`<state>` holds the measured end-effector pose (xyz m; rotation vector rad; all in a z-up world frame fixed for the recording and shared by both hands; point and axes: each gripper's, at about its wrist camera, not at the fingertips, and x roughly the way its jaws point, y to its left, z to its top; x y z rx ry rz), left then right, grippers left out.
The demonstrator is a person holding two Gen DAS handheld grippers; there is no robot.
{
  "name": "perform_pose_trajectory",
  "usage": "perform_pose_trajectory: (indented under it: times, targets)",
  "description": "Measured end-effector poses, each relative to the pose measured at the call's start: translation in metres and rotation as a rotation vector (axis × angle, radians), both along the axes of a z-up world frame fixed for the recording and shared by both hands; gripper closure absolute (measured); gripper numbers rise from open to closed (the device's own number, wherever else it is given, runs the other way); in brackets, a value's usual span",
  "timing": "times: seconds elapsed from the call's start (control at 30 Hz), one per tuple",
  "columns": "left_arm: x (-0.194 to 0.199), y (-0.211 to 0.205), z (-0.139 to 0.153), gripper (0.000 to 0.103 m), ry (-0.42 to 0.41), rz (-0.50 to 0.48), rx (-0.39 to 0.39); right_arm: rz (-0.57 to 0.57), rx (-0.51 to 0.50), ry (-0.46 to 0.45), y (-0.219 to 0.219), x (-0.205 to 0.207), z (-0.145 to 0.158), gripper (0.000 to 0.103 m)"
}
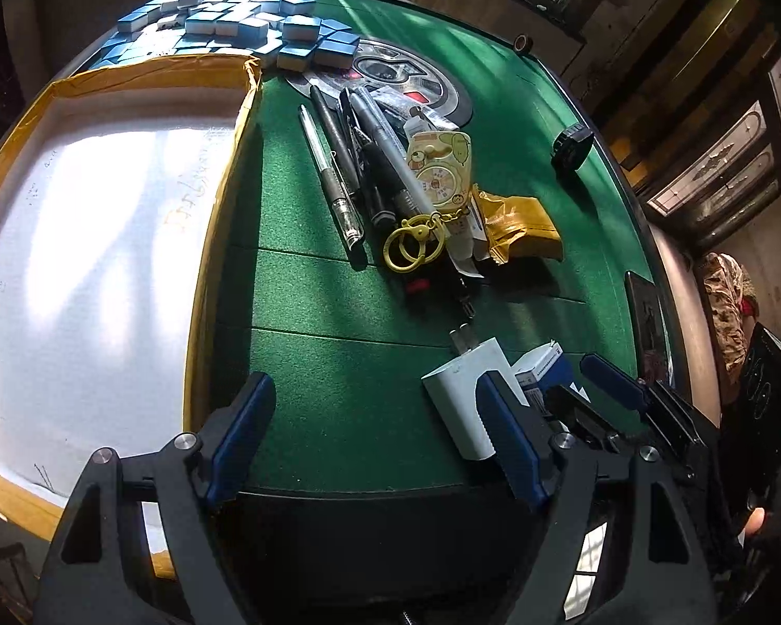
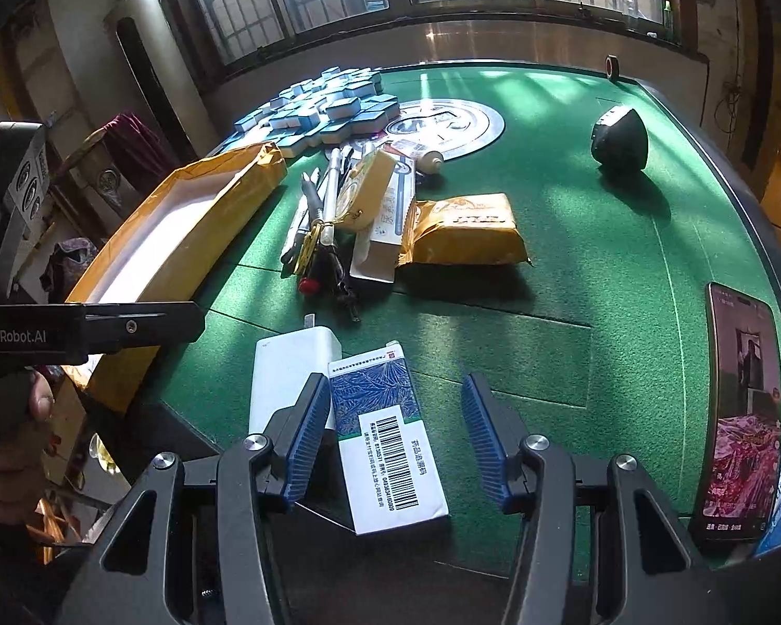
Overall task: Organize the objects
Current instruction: 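Grasp the blue-and-white medicine box with the right tool while the left tool approaches the white charger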
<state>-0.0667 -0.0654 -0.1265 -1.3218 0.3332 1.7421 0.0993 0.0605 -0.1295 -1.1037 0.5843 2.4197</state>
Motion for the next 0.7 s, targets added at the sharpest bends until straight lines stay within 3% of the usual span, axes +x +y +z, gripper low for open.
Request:
perform_pose_trajectory:
  times: [0.23,0.7]
  targets:
    - [0.004,0.004,-0.002,0.023,-0.002,-0.015,-0.012,0.009,-0.084,0.044,0.008,0.006,-0.004,0.066]
    - [0.015,0.014,-0.012,0.023,-0.028,-0.057,-0.043,0.034,-0.013,0.001,0.008,0.010,-0.005,0.071]
